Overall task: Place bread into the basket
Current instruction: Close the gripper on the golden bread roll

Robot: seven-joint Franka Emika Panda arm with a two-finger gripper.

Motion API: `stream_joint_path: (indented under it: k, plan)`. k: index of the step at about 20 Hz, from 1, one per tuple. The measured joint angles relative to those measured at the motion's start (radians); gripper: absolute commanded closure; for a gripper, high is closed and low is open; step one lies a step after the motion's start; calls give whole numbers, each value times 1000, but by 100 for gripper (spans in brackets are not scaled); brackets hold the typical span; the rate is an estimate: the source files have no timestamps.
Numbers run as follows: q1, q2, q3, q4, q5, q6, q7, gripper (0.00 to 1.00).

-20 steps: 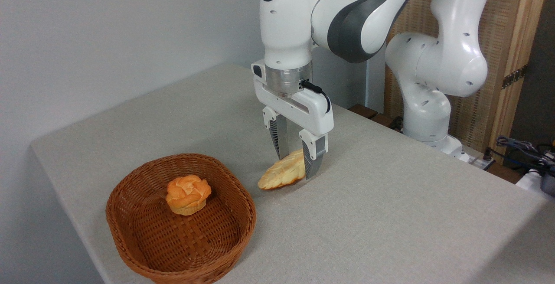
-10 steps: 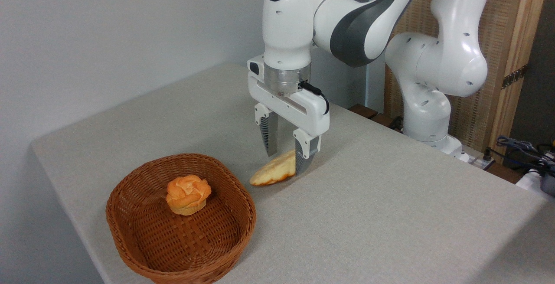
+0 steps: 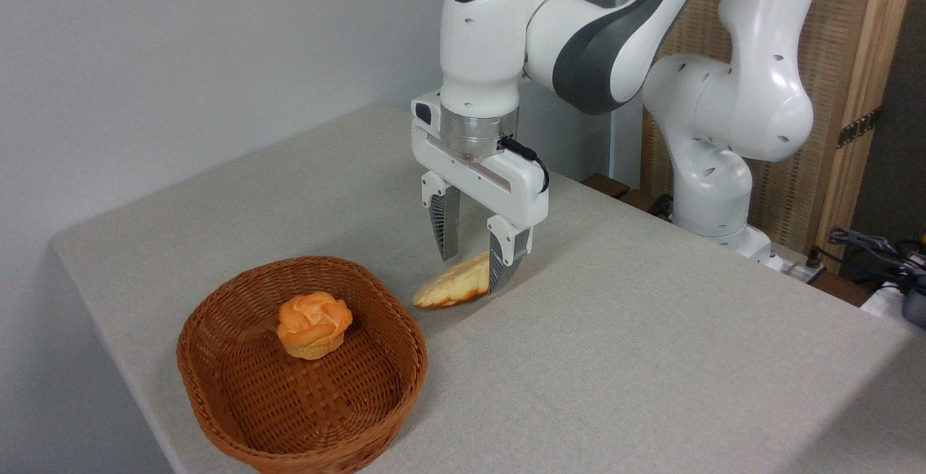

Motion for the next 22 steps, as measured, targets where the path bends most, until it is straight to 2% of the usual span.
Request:
stream_joint_path:
  k: [3,6,8,9,12,13,14,22]
  plan:
    - [0,0,-12,-7,13,0,19,1]
    - [0,0,-18,-19,65,0,20,1]
    - [0,0,-18,-25,78,0,23,1]
    - [0,0,-19,-26,81,0,26,3]
    - [0,0,-19,-26,82,0,38,37]
    - [0,0,-20,-27,83,0,39,45]
    - [0,0,-20,-27,83,0,41,49]
    - [0,0,-21,-28,84,-1,42,51]
